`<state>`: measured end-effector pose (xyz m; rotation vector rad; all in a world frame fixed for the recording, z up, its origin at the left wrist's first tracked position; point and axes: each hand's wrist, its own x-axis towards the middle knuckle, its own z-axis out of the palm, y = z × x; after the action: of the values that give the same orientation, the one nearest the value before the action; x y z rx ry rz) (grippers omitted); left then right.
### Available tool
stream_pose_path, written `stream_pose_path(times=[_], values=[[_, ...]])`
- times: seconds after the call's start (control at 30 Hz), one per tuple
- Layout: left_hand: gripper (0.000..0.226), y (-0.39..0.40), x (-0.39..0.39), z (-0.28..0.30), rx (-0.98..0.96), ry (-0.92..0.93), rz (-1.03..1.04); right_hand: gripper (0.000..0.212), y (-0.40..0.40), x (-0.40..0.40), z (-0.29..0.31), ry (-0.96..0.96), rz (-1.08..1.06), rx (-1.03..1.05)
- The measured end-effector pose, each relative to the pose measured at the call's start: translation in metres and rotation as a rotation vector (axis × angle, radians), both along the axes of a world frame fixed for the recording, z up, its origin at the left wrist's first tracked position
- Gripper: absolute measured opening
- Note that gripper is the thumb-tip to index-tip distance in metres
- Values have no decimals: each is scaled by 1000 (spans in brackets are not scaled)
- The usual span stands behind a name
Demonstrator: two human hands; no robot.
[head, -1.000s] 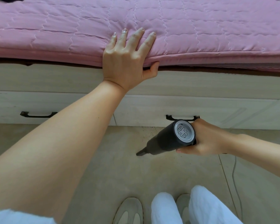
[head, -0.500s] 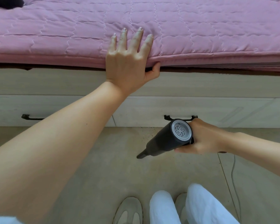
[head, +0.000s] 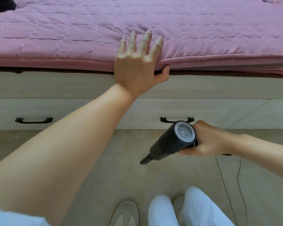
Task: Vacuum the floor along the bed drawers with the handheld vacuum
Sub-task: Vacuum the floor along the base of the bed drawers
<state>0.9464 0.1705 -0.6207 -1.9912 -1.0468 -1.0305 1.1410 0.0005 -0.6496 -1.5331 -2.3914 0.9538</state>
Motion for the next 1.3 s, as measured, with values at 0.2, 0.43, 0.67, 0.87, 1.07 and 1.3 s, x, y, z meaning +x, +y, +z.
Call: stream_pose_path(times=[0.2, 0.43, 0.67, 0.87, 1.07, 1.3], values=[[60, 1, -1, -6, 9, -25, -2, 18, 6, 10, 1, -51, 4, 34], [58, 0, 0, -7, 4, -60, -3, 20, 9, 0, -7, -95, -39, 129], [58, 1, 0, -9, 20, -71, -4, 32, 18, -8, -18, -141, -75, 210], [58, 1, 0, -9, 22, -78, -7, 39, 18, -6, -15, -154, -61, 206], [57, 1, 1, -9, 36, -78, 0, 28, 7, 1, 1, -128, -16, 133], [57, 2, 0, -9, 38, -78, 5, 43, -3, 5, 12, -71, 3, 67]])
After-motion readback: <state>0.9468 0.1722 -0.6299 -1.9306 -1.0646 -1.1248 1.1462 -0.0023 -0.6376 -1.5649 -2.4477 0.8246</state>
